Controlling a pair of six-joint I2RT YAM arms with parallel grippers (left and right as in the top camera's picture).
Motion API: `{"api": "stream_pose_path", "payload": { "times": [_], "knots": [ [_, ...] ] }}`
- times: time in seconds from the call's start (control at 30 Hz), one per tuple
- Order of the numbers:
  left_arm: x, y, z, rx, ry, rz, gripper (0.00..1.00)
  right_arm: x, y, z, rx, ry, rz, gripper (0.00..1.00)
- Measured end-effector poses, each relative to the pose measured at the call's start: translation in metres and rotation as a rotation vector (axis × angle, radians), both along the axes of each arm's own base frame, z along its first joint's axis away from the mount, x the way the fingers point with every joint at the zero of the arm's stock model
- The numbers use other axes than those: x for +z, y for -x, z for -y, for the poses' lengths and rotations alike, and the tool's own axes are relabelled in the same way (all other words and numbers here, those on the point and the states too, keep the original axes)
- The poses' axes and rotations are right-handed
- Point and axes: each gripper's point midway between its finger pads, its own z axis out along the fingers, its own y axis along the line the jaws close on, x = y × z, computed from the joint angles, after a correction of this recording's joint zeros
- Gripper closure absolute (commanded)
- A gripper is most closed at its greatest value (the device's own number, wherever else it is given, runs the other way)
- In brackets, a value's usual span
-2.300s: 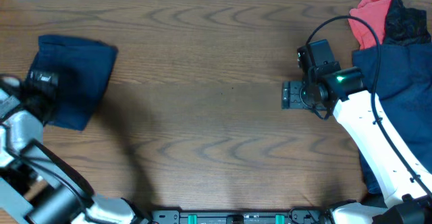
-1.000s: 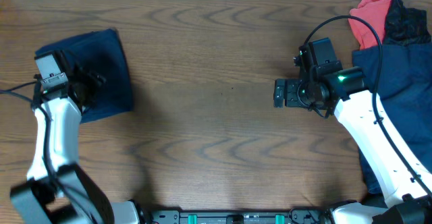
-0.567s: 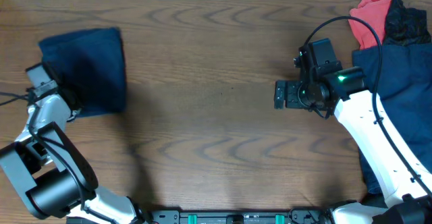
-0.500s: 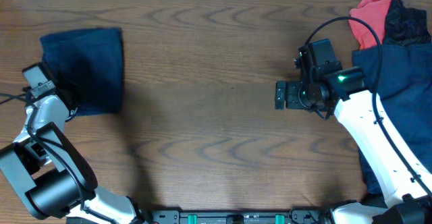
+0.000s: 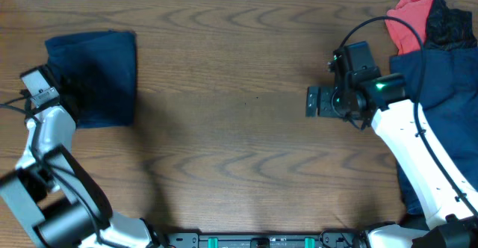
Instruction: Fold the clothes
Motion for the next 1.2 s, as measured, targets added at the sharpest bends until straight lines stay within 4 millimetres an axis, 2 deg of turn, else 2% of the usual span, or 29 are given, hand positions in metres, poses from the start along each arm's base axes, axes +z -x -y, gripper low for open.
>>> {"api": "stream_pose_path", "payload": {
  "times": [0.07,0.13,0.2,0.27,0.33,0.4,0.47,0.53,0.6,0.7,0.77,0.83,0.97,1.07,1.2],
  "knots": [
    [0.028,-0.008,0.010,-0.037,-0.038,0.056,0.12,0.004,-0.012,0.003,-0.021,-0.017,0.043,0.01],
    [0.056,-0.018,0.030,-0.114,-0.078,0.114,0.05,0.010,-0.025,0.007,-0.037,-0.037,0.093,0.01],
    [0.084,-0.031,0.064,-0.236,-0.117,0.165,0.00,0.017,-0.040,0.010,-0.039,-0.062,0.154,0.01],
    [0.101,-0.038,0.105,-0.370,-0.135,0.188,0.02,0.022,-0.049,0.013,-0.034,-0.078,0.192,0.01],
    [0.106,-0.036,0.151,-0.514,-0.139,0.170,0.02,0.026,-0.055,0.017,-0.019,-0.084,0.219,0.01],
    [0.102,-0.024,0.196,-0.657,-0.120,0.115,0.02,0.027,-0.057,0.023,-0.018,-0.084,0.224,0.01],
    [0.091,-0.004,0.230,-0.769,-0.093,0.035,0.02,0.027,-0.059,0.032,-0.028,-0.083,0.229,0.01],
    [0.079,0.019,0.251,-0.849,-0.067,-0.061,0.02,0.027,-0.061,0.044,-0.050,-0.086,0.231,0.01],
    [0.067,0.045,0.267,-0.912,-0.031,-0.161,0.02,0.027,-0.059,0.059,-0.074,-0.088,0.223,0.01],
    [0.059,0.070,0.274,-0.956,-0.006,-0.257,0.02,0.031,-0.054,0.076,-0.087,-0.081,0.224,0.01],
    [0.057,0.090,0.275,-0.972,0.013,-0.321,0.02,0.040,-0.046,0.080,-0.076,-0.070,0.235,0.01],
    [0.062,0.100,0.276,-0.981,0.014,-0.331,0.02,0.052,-0.037,0.080,-0.060,-0.064,0.259,0.01],
    [0.087,0.116,0.280,-1.009,-0.033,-0.265,0.02,0.090,-0.017,0.078,-0.038,-0.057,0.386,0.01],
    [0.109,0.127,0.280,-1.023,-0.108,-0.172,0.02,0.106,0.003,0.077,-0.034,-0.056,0.473,0.01],
    [0.149,0.136,0.283,-1.036,-0.213,0.021,0.02,0.110,0.036,0.081,-0.060,-0.036,0.568,0.01]
  ]
}}
